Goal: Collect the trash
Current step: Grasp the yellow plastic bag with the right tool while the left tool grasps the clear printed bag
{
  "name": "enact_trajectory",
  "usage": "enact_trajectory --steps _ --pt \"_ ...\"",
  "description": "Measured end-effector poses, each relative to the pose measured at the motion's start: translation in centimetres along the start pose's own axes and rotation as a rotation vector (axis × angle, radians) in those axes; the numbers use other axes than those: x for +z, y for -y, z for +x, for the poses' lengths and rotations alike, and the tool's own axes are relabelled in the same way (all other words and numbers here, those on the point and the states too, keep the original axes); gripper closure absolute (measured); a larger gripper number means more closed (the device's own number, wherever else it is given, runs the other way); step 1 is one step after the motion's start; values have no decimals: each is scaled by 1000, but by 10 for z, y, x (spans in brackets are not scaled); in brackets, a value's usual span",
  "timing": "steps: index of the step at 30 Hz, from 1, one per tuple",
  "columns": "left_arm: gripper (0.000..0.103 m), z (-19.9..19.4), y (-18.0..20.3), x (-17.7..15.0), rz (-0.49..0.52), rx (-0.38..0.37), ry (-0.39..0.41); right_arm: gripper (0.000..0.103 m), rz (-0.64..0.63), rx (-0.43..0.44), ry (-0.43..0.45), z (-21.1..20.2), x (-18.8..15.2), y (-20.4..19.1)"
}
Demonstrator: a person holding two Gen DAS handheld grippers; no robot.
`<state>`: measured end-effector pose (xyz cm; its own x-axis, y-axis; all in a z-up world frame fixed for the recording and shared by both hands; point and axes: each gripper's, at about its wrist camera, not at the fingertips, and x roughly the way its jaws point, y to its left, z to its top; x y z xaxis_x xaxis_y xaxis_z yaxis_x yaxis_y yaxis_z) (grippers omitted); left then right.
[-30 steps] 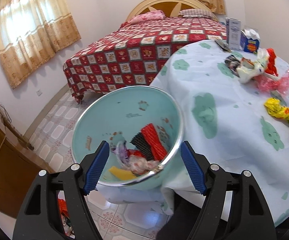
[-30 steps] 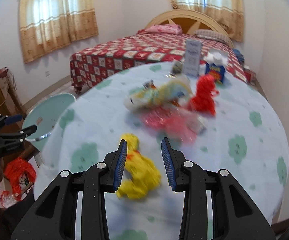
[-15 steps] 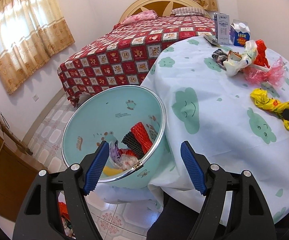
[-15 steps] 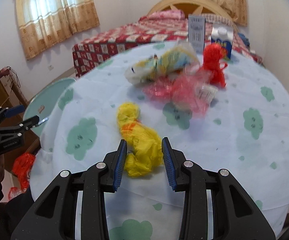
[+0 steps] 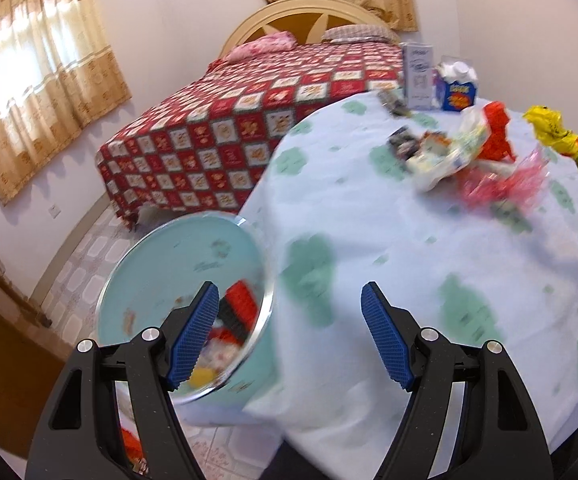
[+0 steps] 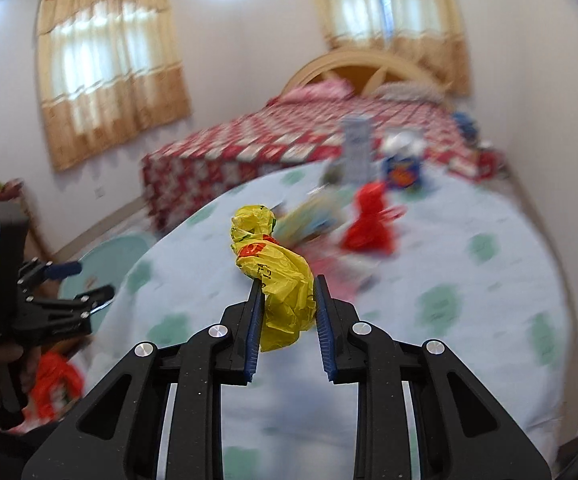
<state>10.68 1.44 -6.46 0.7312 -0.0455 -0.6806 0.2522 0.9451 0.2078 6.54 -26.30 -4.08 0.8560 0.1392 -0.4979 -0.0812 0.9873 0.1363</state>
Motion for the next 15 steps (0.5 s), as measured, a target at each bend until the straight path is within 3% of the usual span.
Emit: enact_trajectory --steps 3,9,15 --pt "30 4 25 19 19 -36 21 78 44 -92 12 -3 5 40" --pt "30 20 74 54 74 -95 56 77 116 -157 -1 6 -3 88" --pt "30 46 105 77 109 -134 38 77 128 -159 -23 22 -14 81"
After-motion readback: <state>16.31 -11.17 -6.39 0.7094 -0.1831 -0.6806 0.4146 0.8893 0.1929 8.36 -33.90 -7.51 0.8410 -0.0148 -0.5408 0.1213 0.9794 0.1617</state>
